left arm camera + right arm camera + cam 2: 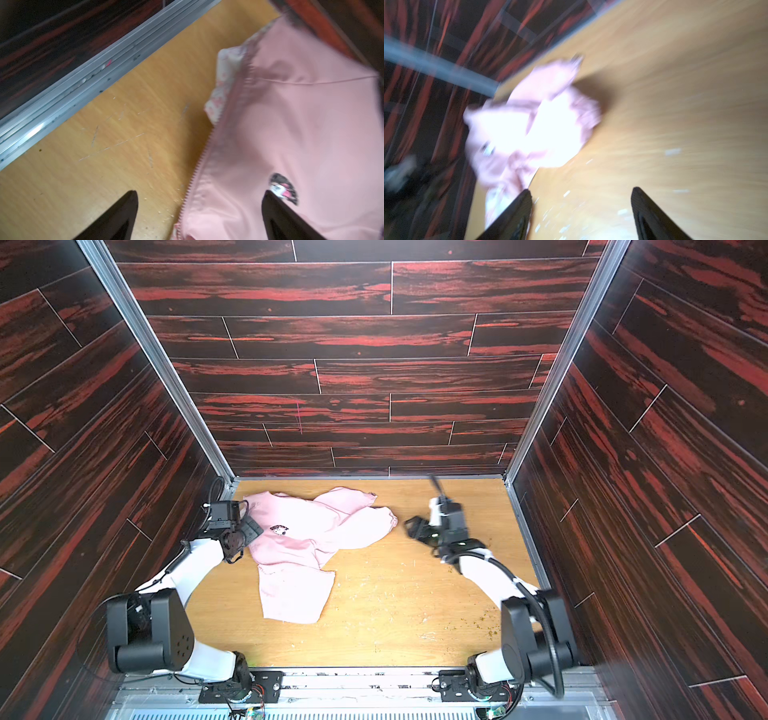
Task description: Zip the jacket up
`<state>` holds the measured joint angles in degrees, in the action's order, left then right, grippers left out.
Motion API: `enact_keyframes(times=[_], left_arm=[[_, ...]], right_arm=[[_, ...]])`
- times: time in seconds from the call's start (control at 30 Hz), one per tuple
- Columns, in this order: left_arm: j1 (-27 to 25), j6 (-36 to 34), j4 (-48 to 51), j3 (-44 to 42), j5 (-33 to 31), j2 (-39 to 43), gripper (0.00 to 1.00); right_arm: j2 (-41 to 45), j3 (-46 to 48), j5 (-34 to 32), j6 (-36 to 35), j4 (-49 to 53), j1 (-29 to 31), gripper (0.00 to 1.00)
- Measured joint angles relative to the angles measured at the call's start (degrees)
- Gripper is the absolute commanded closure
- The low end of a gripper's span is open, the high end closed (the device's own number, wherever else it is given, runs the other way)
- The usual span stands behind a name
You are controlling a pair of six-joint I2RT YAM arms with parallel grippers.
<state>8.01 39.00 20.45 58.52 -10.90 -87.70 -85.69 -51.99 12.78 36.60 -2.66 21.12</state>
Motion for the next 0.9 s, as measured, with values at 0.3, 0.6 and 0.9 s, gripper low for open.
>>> enact_keyframes(times=[0.3, 0.6, 0.9], left_arm=[[5.29, 1.16, -2.82, 1.9, 10.36, -9.97, 0.08], [5.35, 1.7, -8.7, 3.93, 22.84, -16.02, 0.66], [5.29, 2.19, -9.77, 3.96, 29.64, -13.2, 1.0]], right_arm=[[-14.71, -10.32, 6.23, 2.84, -1.33, 17.22, 0.24], [-27.12, -16.96, 10.69, 4.33, -0.85, 24.94, 0.32], [-33.27, -20.44, 12.83, 5.66, -0.81, 26.8, 0.57]])
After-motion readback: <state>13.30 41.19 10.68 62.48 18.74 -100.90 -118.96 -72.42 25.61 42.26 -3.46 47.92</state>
